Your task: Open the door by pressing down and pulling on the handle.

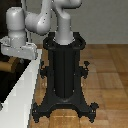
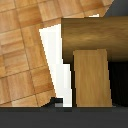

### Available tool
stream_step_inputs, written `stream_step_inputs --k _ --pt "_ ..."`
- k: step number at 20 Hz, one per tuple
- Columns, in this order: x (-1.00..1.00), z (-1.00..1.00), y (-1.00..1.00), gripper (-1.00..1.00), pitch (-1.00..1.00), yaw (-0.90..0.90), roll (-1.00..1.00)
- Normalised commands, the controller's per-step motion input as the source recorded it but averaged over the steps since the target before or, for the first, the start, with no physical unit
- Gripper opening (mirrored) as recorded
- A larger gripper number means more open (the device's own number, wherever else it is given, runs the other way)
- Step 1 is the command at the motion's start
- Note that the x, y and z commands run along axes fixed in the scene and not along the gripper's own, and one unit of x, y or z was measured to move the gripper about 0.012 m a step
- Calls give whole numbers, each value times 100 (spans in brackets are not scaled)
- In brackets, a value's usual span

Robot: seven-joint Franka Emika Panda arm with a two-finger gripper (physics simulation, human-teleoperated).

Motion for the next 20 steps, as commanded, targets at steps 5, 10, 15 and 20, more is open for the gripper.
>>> stream_step_inputs --k 5,10,15,20 --pt "0 -60 0 -100 -12 0 0" --pt "0 -60 0 -100 -9 0 0" --pt "0 -40 0 -100 -12 0 0" --pt "0 -40 0 -100 -3 0 0"
